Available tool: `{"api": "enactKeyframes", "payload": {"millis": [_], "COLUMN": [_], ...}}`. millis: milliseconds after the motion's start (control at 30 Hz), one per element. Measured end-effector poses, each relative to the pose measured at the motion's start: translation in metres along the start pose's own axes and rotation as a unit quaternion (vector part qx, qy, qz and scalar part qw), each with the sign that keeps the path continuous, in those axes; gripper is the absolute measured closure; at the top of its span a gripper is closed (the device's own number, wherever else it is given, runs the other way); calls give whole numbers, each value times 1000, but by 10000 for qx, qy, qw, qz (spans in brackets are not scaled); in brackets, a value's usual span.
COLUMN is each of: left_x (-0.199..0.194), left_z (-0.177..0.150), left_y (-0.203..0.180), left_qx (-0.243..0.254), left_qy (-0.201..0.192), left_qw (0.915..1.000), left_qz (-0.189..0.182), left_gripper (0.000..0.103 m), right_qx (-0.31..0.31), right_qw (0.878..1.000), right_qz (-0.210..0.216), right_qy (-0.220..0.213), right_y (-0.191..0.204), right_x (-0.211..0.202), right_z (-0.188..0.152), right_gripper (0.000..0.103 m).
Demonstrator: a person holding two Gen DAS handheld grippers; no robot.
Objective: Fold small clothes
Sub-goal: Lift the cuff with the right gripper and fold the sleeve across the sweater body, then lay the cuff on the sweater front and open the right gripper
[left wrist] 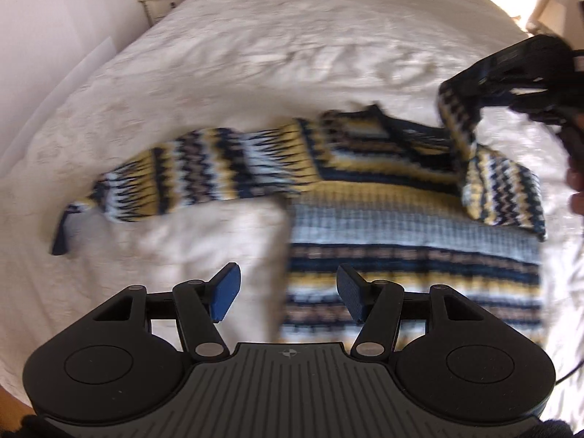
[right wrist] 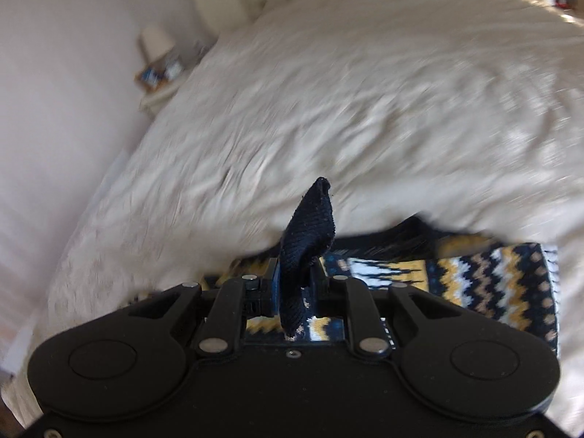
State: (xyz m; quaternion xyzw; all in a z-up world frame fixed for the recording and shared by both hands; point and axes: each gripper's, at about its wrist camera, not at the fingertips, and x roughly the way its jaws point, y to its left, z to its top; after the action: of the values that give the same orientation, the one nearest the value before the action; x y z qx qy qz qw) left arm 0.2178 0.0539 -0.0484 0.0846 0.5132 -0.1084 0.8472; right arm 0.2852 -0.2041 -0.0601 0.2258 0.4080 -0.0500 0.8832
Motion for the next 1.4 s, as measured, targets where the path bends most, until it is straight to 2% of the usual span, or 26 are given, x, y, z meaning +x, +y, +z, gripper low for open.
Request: {"api": "enactKeyframes", "payload": {"millis": [133,300,367,467,500,533,633,733,900,1100,1200,1233,1333,1400], "left_x": [11,22,25,31,33,36,43,51,66,97,115,121,140,157], "left_z": [1,4,5,8,9,11,17,26,47,79,92,96,106,110], "left_y": [32,51,54,54,53,52,45,35,10,-25,-43,-48,-61,-69], "left_qx": [-73,-92,-116,-96,-81,-65,32,167,459,718,823,846,941,1041], "left_qy": [115,200,225,260,269,280,303,300,175,111,123,121,132,244], "left_qw": [9999,9997,9997,9996,9996,9995,9993,9990,9979,9960,9951,9949,9941,9935], "left_qz": [79,50,8,-61,-85,-111,-194,-272,-411,-521,-529,-542,-520,-380], "left_gripper": [46,46,46,46,46,46,46,46,46,46,46,46,46,46], "right_qx": [-282,-613,-712,-847,-870,-911,-982,-726,-268,449,575,662,1101,1399], "right_qw": [9987,9949,9943,9940,9937,9939,9945,9966,9935,9754,9661,9636,9606,9592], "right_qz": [-239,-502,-450,12,108,135,26,-234,-1071,-2157,-2515,-2590,-2552,-2455], "right_qy": [364,619,653,697,694,607,352,319,275,121,78,72,16,1], "right_y": [35,63,73,81,83,84,77,50,-20,-120,-158,-170,-203,-224], "right_x": [51,90,100,102,100,94,76,63,38,7,0,1,4,5], "right_z": [-21,-37,-42,-44,-44,-45,-46,-46,-48,-43,-35,-33,-29,-26], "right_gripper": [79,77,73,54,43,39,39,39,40,40,46,50,51,50]}}
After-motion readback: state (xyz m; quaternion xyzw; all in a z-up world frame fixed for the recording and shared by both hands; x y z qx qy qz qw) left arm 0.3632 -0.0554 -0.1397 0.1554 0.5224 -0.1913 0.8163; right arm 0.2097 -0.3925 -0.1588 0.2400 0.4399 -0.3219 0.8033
